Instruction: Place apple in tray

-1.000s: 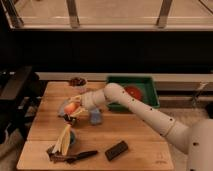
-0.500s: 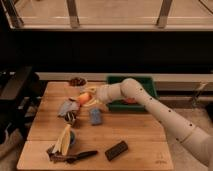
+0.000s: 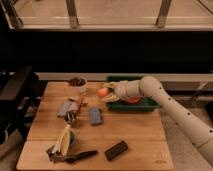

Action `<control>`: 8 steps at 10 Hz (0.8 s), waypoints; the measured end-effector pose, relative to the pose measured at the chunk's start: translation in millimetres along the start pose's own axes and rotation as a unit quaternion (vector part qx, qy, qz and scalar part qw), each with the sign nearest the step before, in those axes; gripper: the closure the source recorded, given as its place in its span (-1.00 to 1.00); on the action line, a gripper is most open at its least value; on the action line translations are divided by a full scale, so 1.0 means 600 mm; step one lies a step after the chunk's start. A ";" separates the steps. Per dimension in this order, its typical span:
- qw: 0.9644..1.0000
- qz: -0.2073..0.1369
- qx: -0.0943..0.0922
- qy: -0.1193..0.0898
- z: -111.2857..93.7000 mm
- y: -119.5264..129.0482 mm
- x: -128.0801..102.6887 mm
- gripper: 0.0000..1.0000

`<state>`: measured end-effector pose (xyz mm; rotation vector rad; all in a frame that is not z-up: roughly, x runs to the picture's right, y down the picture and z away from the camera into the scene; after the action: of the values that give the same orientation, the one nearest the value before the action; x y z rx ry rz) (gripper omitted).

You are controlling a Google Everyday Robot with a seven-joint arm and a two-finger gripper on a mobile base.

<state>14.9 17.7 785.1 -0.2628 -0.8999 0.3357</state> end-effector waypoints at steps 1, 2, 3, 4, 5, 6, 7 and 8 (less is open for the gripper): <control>1.000 0.000 0.000 0.000 0.000 0.001 0.000 1.00; 1.000 0.001 0.001 0.001 -0.003 -0.001 0.002 1.00; 1.000 0.000 0.000 0.000 -0.001 0.000 0.001 1.00; 1.000 0.000 -0.001 0.000 0.001 0.001 0.000 1.00; 1.000 0.000 0.001 0.000 -0.001 0.000 0.000 1.00; 1.000 0.002 0.008 -0.003 -0.003 -0.004 0.000 1.00; 1.000 0.003 0.019 -0.006 -0.013 -0.011 0.000 1.00; 0.999 0.003 0.034 -0.007 -0.034 -0.023 0.008 1.00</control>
<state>36.2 5.3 781.0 -0.2009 -0.8992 0.3723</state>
